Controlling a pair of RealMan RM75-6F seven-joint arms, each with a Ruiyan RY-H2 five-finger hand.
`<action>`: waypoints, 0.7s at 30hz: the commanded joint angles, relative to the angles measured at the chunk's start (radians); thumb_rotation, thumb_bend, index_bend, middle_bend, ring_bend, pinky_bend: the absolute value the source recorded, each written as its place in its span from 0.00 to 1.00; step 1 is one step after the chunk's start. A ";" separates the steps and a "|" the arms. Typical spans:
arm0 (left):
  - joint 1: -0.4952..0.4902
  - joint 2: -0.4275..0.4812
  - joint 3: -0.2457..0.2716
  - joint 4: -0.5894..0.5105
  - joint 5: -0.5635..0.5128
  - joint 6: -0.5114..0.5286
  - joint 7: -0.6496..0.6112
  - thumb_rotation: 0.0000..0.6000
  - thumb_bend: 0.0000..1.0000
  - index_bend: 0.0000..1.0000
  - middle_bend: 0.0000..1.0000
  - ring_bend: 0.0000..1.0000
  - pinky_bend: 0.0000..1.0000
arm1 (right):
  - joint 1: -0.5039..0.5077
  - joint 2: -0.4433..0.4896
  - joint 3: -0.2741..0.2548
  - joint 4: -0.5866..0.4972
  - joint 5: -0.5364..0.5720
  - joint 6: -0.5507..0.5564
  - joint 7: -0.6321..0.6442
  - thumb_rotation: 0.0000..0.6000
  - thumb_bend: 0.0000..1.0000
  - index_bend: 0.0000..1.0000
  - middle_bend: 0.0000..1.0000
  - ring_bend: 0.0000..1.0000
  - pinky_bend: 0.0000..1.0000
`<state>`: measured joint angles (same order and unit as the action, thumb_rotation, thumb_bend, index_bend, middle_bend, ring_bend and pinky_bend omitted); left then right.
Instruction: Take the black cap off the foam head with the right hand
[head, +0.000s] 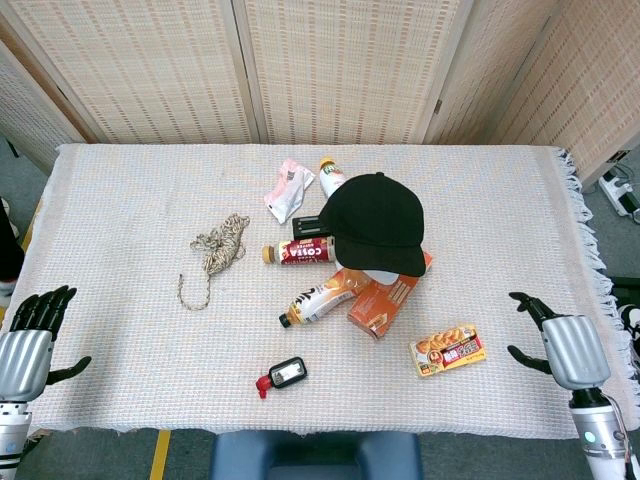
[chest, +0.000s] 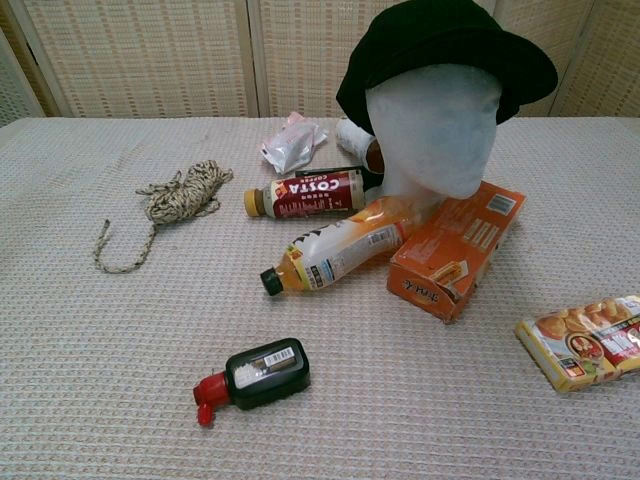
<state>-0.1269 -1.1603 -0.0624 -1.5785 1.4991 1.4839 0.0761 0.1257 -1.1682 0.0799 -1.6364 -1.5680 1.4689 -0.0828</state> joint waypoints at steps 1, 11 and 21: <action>-0.001 0.001 0.000 -0.001 0.001 -0.001 0.000 1.00 0.09 0.05 0.11 0.11 0.13 | 0.039 -0.016 0.025 -0.013 -0.011 -0.027 0.011 1.00 0.07 0.24 0.40 0.81 0.92; -0.003 0.006 0.003 -0.012 0.010 0.001 0.005 1.00 0.09 0.05 0.11 0.11 0.13 | 0.183 -0.058 0.132 -0.083 0.041 -0.132 0.006 1.00 0.07 0.19 0.37 0.86 0.98; -0.003 0.010 0.007 -0.019 0.002 -0.009 0.007 1.00 0.09 0.06 0.11 0.11 0.13 | 0.277 -0.101 0.189 -0.097 0.129 -0.212 0.000 1.00 0.06 0.14 0.35 0.86 1.00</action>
<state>-0.1300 -1.1499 -0.0553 -1.5971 1.5011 1.4750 0.0836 0.3964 -1.2631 0.2654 -1.7362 -1.4435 1.2628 -0.0838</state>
